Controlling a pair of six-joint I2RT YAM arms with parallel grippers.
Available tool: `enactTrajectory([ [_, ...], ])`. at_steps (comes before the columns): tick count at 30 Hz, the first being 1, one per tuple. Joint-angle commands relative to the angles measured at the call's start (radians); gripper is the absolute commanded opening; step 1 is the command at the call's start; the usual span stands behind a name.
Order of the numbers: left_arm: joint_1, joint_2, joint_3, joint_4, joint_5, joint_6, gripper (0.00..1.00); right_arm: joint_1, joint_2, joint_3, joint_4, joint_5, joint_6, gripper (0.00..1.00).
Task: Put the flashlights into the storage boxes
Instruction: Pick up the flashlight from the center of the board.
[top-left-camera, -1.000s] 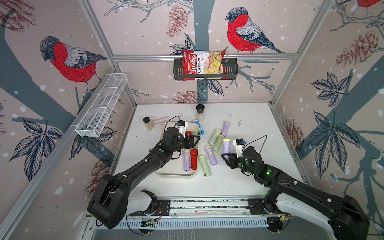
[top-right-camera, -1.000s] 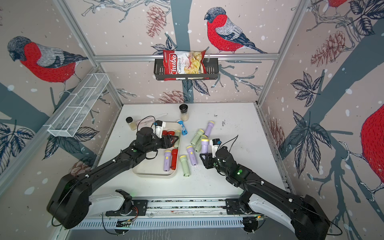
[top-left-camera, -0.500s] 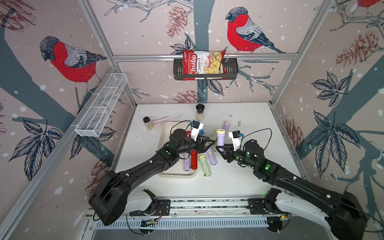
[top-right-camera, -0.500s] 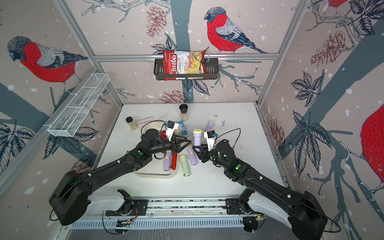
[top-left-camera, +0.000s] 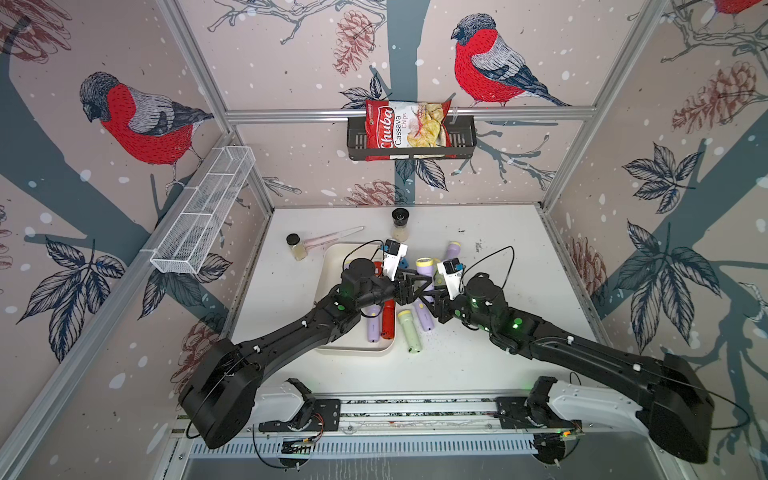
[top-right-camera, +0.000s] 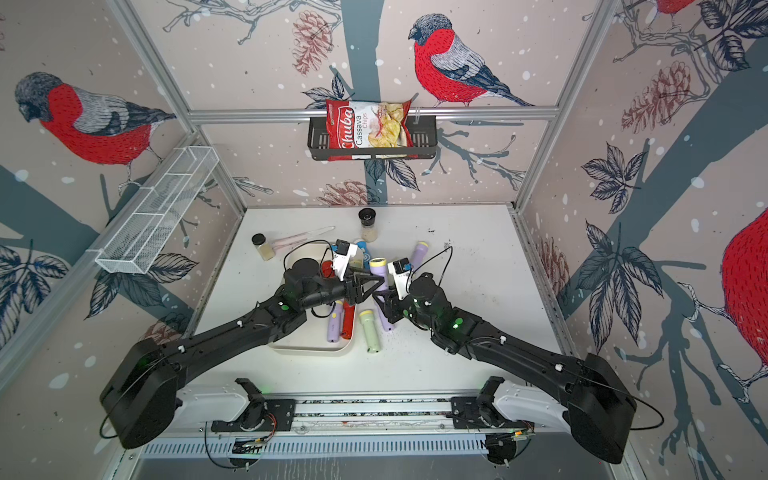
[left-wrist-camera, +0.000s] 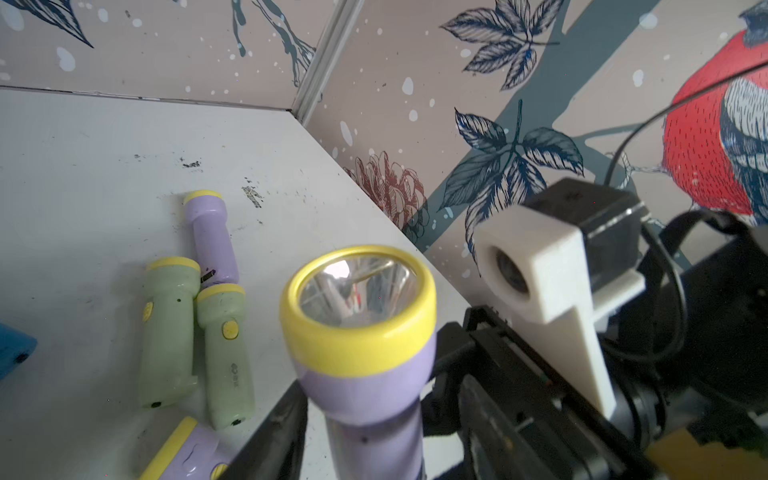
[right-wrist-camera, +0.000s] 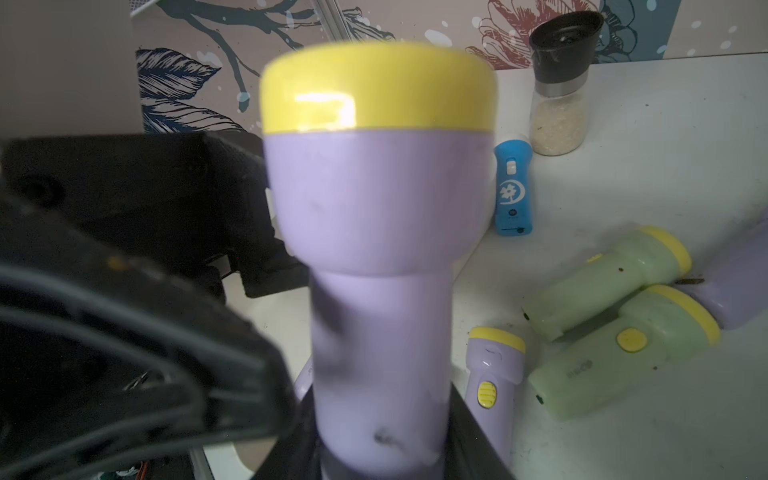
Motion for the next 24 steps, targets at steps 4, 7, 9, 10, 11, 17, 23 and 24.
enactTrajectory([
  [4,-0.001,-0.001,0.000,0.084,-0.059,-0.051,0.55,0.050,0.047,0.042,-0.022,0.114,-0.056,0.29],
  [7,-0.002,-0.001,-0.004,0.097,-0.075,-0.064,0.52,0.067,0.069,0.059,-0.026,0.128,-0.066,0.29],
  [9,-0.001,-0.001,-0.012,0.110,-0.077,-0.073,0.52,0.075,0.080,0.068,-0.023,0.132,-0.072,0.29],
  [10,-0.001,0.000,-0.013,0.116,-0.079,-0.076,0.52,0.078,0.084,0.071,-0.023,0.133,-0.075,0.29],
  [11,-0.001,-0.001,-0.015,0.114,-0.087,-0.080,0.53,0.083,0.088,0.074,-0.021,0.133,-0.078,0.29],
  [17,-0.001,-0.007,-0.026,0.117,-0.123,-0.097,0.50,0.097,0.105,0.083,-0.017,0.137,-0.084,0.30],
  [23,-0.001,-0.024,-0.026,0.070,-0.163,-0.088,0.40,0.106,0.110,0.085,-0.020,0.149,-0.083,0.30],
  [24,-0.001,-0.032,-0.026,0.054,-0.177,-0.083,0.38,0.109,0.108,0.083,-0.022,0.151,-0.083,0.30],
])
